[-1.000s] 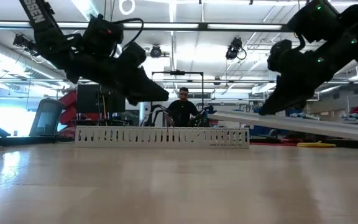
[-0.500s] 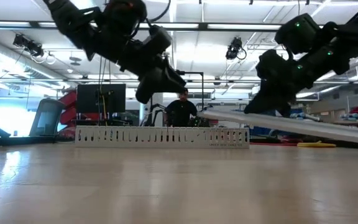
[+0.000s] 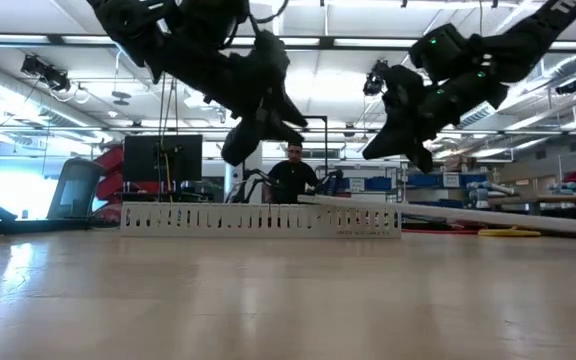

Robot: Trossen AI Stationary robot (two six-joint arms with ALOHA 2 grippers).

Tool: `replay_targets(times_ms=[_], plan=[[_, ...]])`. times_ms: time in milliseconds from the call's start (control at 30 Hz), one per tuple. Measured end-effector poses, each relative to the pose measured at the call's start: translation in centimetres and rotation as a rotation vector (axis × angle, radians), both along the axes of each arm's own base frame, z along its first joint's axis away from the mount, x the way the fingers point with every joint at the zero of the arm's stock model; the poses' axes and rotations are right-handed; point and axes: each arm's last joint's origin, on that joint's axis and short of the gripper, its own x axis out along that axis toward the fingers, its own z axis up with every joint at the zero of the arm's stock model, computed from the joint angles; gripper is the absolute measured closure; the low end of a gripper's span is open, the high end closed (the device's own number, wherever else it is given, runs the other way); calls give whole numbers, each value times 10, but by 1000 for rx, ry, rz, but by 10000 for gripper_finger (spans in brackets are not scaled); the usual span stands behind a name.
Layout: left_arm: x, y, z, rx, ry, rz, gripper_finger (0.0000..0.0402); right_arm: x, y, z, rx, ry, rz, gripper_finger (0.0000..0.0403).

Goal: Ziptie cables
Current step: Close the white cable duct

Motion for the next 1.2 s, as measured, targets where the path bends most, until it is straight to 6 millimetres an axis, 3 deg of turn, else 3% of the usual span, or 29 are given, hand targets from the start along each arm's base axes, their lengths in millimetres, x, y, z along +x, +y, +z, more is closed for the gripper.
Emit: replay_targets(times_ms=[167,400,667,867,1200], plan=[[10,-6,-16,78,95,18,259,7,-1,0,-29,55,55,403],[24,-17,-48,120,200,3,259,-3,-2,3,-56,115,37,403],[28,-31,-42,172,118,140,259,-15,14,1,-17,249,83,403],[28,-41,-42,148,96,135,259,-30,59,-3,-80,515,45,403],[26,-65,-44,94,73,91,259,-56,148,7,-60,559,27,403]])
